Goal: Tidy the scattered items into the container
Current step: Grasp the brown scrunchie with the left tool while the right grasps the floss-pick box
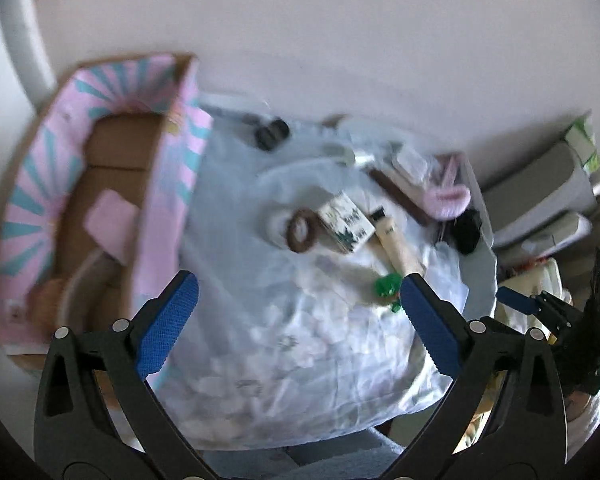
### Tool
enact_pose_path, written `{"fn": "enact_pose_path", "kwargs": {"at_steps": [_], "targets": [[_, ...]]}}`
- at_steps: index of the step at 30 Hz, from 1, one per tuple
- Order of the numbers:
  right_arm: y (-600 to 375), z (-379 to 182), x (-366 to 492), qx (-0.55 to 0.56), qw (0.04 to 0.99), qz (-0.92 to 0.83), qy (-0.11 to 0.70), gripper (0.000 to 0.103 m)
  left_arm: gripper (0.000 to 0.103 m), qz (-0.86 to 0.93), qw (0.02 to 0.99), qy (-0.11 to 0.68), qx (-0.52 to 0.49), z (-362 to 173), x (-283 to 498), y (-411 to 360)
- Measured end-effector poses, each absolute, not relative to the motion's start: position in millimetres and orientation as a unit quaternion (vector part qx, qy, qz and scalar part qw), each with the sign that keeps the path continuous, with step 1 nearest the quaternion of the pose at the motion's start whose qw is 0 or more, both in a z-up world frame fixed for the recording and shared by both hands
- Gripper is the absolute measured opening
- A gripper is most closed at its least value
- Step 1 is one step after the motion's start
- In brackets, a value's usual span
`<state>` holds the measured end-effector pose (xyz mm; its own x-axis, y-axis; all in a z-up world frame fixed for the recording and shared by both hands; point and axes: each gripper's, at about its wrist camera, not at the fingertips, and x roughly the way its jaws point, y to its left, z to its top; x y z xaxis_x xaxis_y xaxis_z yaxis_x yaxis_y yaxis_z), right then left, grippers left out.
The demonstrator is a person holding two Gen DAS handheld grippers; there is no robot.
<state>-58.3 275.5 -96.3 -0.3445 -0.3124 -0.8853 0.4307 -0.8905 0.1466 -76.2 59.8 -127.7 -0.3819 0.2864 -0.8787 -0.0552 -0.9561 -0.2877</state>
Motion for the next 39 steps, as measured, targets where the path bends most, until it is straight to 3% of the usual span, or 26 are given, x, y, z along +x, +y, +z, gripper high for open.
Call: {"fn": "enact_pose_path", "kwargs": {"at_steps": [9, 17, 30, 33, 35, 39], "targets": [[313, -148, -67, 0.558, 0.185, -0.808, 0.036, 0.055, 0.101, 0.817, 0.084, -0.022, -0.571, -196, -106, 100], [326, -168, -92, 0.562, 0.195, -0.801, 0.066, 0.055, 0.101, 0.811, 0.073, 0.060, -0.577, -228, -124, 123], [321, -180, -96, 0.578, 0.255, -0.769, 0.103, 0.057, 0.101, 0.801, 0.081, 0.064, -0.590, -252, -141, 130], [316, -182, -94, 0.579, 0.265, -0.762, 0.123, 0.061, 0.100, 0.806, 0.084, 0.052, -0.584, -252, -144, 124], [310, -188, -92, 0.583, 0.264, -0.755, 0.145, 0.063, 0.098, 0.811, 0.089, 0.054, -0.575, -250, -144, 121], [304, -190, -86, 0.567, 0.268, -0.762, 0.159, 0.063, 0.073, 0.821, 0.092, 0.045, -0.562, -242, -145, 112]]}}
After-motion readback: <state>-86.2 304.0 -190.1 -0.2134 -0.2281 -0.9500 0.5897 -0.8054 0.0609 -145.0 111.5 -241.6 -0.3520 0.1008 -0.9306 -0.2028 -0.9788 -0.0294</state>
